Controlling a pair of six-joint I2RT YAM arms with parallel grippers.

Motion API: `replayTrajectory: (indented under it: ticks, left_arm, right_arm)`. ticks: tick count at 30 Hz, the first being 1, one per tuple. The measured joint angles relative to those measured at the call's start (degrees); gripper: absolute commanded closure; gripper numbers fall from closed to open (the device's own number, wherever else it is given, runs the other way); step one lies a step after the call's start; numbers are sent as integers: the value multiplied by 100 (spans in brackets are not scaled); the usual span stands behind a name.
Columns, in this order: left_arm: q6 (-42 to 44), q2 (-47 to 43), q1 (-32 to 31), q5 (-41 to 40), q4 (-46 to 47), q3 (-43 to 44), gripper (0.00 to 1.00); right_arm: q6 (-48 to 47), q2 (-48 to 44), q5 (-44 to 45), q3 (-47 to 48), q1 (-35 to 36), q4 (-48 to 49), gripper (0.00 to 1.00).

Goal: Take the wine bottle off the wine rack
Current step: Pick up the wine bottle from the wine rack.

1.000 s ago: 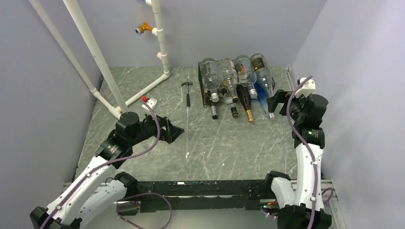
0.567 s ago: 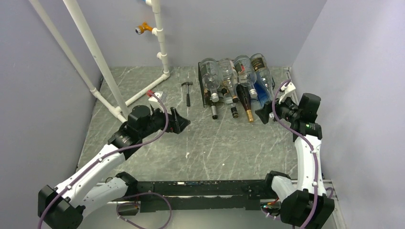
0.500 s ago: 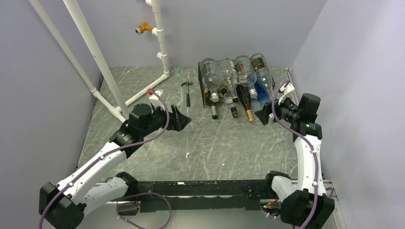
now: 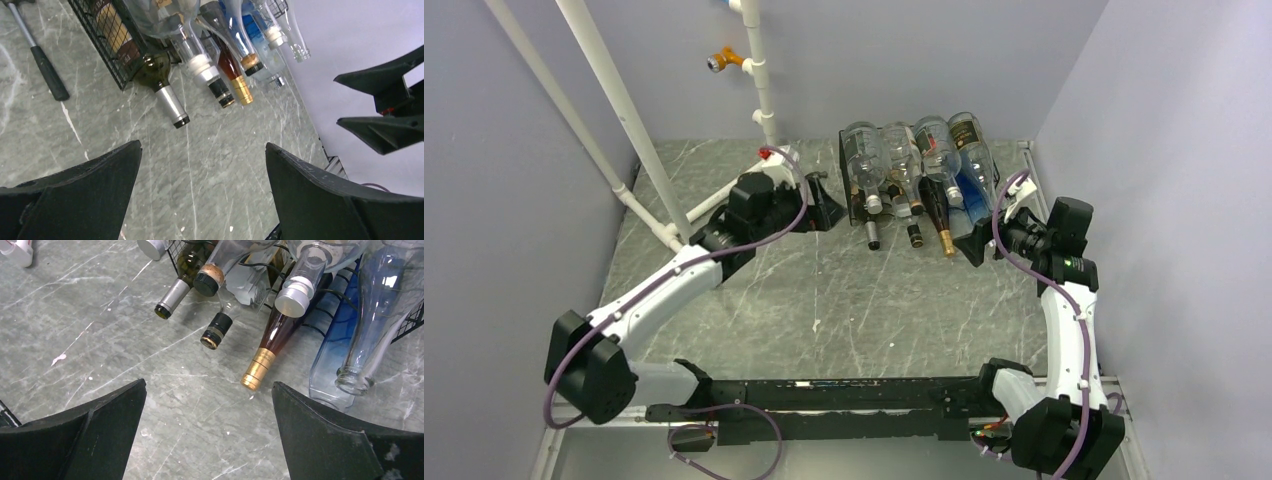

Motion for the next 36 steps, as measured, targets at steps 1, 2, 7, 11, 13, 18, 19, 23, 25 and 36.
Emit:
replayTrajectory:
  ticks: [1, 2, 7, 11, 13, 18, 19, 23, 25, 36]
  left_arm:
    - [0, 160, -2, 2, -52, 179, 1]
    - [2, 240, -2, 4, -57, 264, 1]
    - [7, 675, -2, 48, -280, 863, 1]
    - [4, 844, -2, 37, -380, 1161, 1]
    - [0, 953, -2, 39, -378, 1281, 1]
    - [-94, 1392, -11, 28, -525, 1709, 1]
    - [-127, 1502, -20, 11, -584, 1821, 1]
    - [-190, 1805, -101, -160, -922, 2192, 1]
    - [-195, 1921, -153, -273, -1152, 2367, 1]
    - [-293, 2284, -358, -1274, -2312, 3276, 1]
  right_arm:
    - [-4, 0, 13, 0, 0, -9, 0]
    - [-9, 0, 17, 0, 0, -20, 0]
    - [-48, 2, 76, 2, 52, -127, 0]
    - [-59, 2, 179, 2, 181, -166, 0]
    - [-55, 0, 205, 2, 232, -164, 0]
    - [-46, -63, 286, 2, 293, -162, 0]
    - [-44, -83, 306, 2, 317, -160, 0]
    - [-39, -140, 376, 2, 463, -116, 0]
    - [-31, -181, 431, 2, 527, -76, 0]
    - [48, -234, 472, 0, 560, 52, 0]
